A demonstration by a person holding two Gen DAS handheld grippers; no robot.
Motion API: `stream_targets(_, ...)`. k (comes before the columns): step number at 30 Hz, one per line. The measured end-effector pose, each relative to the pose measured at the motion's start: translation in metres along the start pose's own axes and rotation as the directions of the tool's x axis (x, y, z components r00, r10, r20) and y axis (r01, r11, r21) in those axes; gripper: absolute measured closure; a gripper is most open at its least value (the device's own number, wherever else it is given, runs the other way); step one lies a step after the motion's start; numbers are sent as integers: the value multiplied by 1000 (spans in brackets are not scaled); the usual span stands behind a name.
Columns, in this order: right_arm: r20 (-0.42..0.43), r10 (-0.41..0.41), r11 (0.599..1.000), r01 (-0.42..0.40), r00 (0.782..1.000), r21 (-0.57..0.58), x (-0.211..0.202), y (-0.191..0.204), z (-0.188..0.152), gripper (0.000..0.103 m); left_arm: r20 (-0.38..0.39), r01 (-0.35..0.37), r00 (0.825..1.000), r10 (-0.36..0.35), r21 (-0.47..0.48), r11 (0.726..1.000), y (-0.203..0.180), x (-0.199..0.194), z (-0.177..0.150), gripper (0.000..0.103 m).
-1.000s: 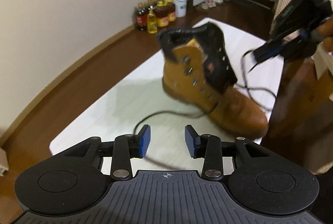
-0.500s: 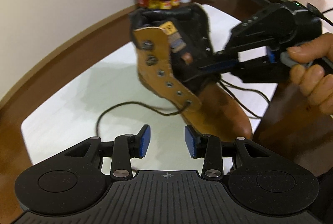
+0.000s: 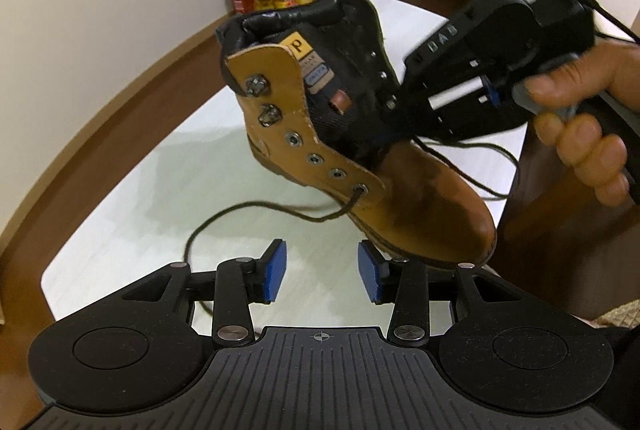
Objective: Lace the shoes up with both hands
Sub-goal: 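Bring the open left tool to the lace at the boot eyelet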
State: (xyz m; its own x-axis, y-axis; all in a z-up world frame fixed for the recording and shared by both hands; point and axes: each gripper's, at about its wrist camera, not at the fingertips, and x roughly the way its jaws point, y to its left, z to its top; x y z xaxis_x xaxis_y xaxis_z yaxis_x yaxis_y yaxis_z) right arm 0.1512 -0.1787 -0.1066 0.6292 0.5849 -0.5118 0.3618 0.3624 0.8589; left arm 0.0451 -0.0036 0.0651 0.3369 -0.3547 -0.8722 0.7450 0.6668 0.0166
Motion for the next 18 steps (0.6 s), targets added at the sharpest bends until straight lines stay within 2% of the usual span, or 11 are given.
stream_targets(4,3,40,996,-40,999,85,0,-10,5,99,11,7,1000,-7,4,1000,-6,0,0,59)
stream_targets(18,-98,110,991,-102,989,82,-7,-8,16,98,10,10,1000,-10,47,999,-15,9,4,58)
